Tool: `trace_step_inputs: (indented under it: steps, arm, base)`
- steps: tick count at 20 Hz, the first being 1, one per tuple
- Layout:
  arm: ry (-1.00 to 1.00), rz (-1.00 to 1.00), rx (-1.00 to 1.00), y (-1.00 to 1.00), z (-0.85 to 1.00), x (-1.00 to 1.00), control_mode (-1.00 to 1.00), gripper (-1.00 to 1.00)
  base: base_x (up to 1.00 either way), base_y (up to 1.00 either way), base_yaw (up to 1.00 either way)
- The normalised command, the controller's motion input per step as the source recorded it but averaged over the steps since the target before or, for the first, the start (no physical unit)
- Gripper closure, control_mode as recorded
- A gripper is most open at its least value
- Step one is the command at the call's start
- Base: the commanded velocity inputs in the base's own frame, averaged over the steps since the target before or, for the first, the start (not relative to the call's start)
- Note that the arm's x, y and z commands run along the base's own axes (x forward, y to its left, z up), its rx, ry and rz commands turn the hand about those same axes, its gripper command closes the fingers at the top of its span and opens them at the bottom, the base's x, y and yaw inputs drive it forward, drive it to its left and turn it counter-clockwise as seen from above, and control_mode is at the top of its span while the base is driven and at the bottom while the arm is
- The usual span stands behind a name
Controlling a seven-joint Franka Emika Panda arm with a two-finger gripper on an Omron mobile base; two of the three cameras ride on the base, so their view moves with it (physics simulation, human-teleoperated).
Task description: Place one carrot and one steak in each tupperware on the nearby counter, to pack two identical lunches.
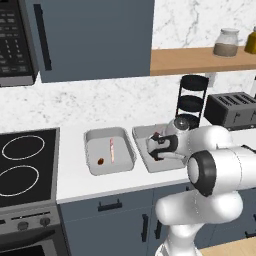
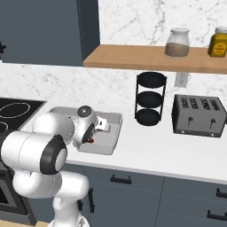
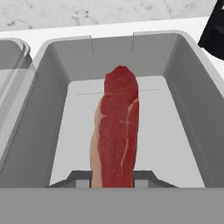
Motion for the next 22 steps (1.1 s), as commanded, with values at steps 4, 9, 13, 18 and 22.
trace_step_inputs:
  steps: [4,9,13,18,22]
  arm:
    - [0.0,0.03,0.01,0.0,-0.26,0.32,-1.0,1.0]
    - [0.0,0.06,0.01,-0.04,-0.43,0.27,-1.0,1.0]
    - [0.0,0.0,0.08,-0.14,-0.25,0.22,-1.0,1.0]
    - [0.01,0.0,0.02,0.0,-0.05,0.16,-1.0,1.0]
    - [0.0,0.0,0.0,0.34,-0.18,0.0,-1.0,-1.0]
  base:
    - [0.0,0.0,0.0]
    - [0.0,0.0,0.0]
    - [0.0,0.0,0.0]
    - [0.0,0.0,0.0]
    - [0.0,0.0,0.0]
